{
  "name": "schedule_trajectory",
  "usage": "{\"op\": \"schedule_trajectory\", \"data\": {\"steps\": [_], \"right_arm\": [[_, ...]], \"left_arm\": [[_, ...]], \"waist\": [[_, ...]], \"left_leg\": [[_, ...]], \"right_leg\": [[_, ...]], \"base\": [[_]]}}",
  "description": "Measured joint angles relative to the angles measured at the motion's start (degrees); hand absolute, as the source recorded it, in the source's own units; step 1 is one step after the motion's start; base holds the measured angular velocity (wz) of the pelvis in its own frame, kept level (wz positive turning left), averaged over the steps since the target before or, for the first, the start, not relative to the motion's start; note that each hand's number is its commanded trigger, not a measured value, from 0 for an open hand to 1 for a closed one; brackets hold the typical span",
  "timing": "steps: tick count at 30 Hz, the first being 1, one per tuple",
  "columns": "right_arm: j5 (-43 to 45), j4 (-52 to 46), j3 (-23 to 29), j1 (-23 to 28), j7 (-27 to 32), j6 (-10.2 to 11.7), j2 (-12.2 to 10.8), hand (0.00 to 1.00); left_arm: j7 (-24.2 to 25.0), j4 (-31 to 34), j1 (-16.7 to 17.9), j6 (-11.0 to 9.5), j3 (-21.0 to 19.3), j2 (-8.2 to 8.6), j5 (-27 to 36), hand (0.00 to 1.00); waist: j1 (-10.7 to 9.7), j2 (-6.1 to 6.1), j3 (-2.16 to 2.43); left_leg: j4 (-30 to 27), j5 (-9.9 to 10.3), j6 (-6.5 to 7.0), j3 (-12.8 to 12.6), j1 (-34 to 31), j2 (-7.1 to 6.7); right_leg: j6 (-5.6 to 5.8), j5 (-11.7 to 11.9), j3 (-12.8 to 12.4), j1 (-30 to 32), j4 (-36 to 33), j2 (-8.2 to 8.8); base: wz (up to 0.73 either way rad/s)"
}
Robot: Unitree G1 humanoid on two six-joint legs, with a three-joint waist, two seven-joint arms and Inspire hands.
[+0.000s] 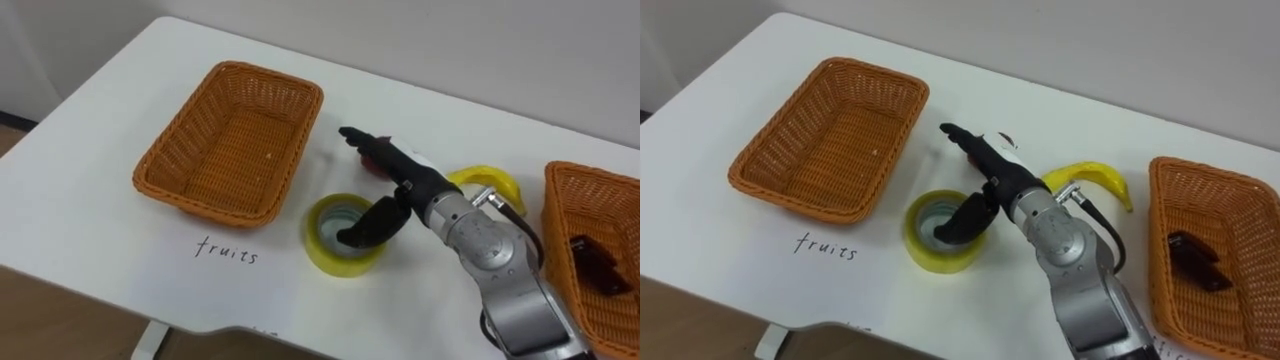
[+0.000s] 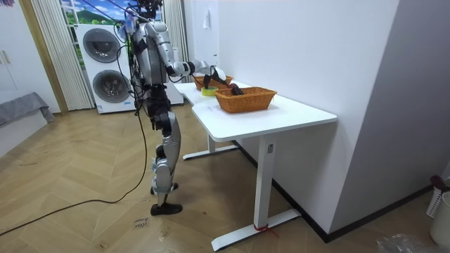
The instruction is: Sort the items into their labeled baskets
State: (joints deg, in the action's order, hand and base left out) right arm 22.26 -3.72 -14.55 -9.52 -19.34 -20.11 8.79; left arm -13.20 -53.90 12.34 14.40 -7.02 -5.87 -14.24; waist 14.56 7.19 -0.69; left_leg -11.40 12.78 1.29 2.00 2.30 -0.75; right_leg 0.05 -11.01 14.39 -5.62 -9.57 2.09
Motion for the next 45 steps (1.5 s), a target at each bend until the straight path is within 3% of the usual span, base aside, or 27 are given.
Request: {"op": "schedule_trajectory", "data": {"steps": [11,19,21,22,23,24,31,45], "right_arm": [[3.3,0.7,-0.8,-0.1,-1.5,0.0,-1.9,0.0],[5.6,1.1,-4.5,-1.7,-1.6,-1.0,-2.9,0.02],[5.9,1.2,-4.6,-1.7,-2.2,-1.1,-3.1,0.14],[6.7,1.2,-4.6,-1.7,-2.7,-1.2,-3.2,0.45],[7.4,1.2,-4.6,-1.7,-3.2,-1.2,-3.3,0.64],[7.6,1.3,-4.6,-1.7,-3.4,-1.3,-3.4,1.0],[10.1,1.2,-5.2,-1.7,-5.2,-2.5,-3.6,1.0],[14.3,0.9,-6.3,-1.9,-7.7,-2.5,-3.8,1.0]], "left_arm": [[0.4,-1.4,-0.3,0.2,1.7,-0.15,0.0,0.0],[1.5,-3.2,-0.3,0.6,1.7,-0.24,0.0,0.0],[1.5,-3.4,-0.3,0.6,1.7,-0.22,0.0,0.0],[1.5,-3.4,-0.3,0.6,1.7,-0.2,0.0,0.0],[1.5,-3.4,-0.3,0.6,1.7,-0.19,0.0,0.0],[1.5,-3.4,-0.3,0.6,1.7,-0.2,0.0,0.0],[1.5,-3.3,-0.3,0.6,1.7,-0.12,-0.1,0.0],[1.4,-2.9,-0.7,0.6,1.7,-0.25,-0.5,0.0]], "waist": [[0.1,0.04,0.02],[0.1,0.24,-0.07],[0.1,0.39,-0.08],[0.1,0.48,-0.1],[0.1,0.5,-0.11],[0.1,0.5,-0.11],[0.1,0.62,-0.01],[0.1,0.67,0.13]], "left_leg": [[0.1,0.0,0.0,0.1,-0.1,-0.03],[0.1,0.0,0.0,0.0,0.1,0.02],[0.1,0.0,0.0,0.1,-0.1,0.01],[0.0,0.0,0.0,0.1,-0.1,0.01],[0.0,0.0,0.0,0.2,-0.2,0.01],[0.1,0.0,0.0,0.2,-0.2,0.01],[0.1,0.0,-0.03,0.4,-0.7,0.02],[0.0,0.0,-0.04,0.6,-0.6,0.0]], "right_leg": [[0.0,0.0,-0.1,0.1,0.0,-0.03],[0.01,0.0,0.0,0.1,0.1,-0.04],[0.01,0.0,0.0,0.1,0.1,-0.04],[0.01,0.0,0.0,0.2,0.1,-0.03],[0.01,0.0,0.0,0.2,0.0,-0.04],[0.01,0.0,0.0,0.2,0.0,-0.04],[0.01,0.0,-0.1,0.8,0.0,-0.1],[0.01,0.0,-0.2,0.6,0.2,-0.06]], "base": [[0.0],[0.0],[0.0],[0.0],[0.0],[0.0],[0.0],[0.01]]}}
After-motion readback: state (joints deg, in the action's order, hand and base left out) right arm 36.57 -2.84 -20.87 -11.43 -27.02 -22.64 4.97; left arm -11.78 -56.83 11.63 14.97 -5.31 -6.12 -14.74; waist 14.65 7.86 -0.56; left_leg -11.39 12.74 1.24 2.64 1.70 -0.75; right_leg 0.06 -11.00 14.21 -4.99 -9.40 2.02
